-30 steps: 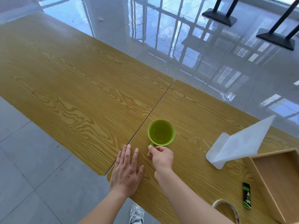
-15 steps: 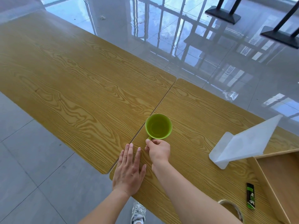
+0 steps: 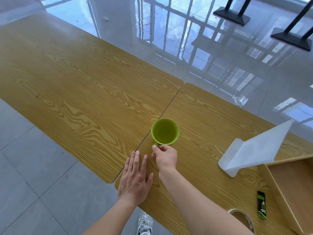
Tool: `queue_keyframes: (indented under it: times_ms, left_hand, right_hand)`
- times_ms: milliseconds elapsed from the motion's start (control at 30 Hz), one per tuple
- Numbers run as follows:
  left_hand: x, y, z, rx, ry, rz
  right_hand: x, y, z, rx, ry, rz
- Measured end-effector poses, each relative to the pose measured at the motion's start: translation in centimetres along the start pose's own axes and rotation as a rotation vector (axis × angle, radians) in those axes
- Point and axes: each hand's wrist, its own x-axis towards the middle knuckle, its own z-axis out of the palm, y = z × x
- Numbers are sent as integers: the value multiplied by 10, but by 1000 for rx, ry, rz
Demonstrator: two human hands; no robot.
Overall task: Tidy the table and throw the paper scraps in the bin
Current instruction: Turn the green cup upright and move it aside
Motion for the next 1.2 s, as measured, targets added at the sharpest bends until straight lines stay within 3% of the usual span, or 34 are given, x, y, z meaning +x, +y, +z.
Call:
queue_keyframes:
  times_ms: [533,833,1200]
  left_hand:
    - [0,8,-23,-74,-59,-9]
    - [-1,46,-47,-117,-101,179]
    - [13,130,-51,-223,-141,457]
  right_hand:
    - [-16,3,-37,-1,3,-65]
    - [-36,9,-108,-551,25,-319]
    - [-72,56,-231,-495,325,-215]
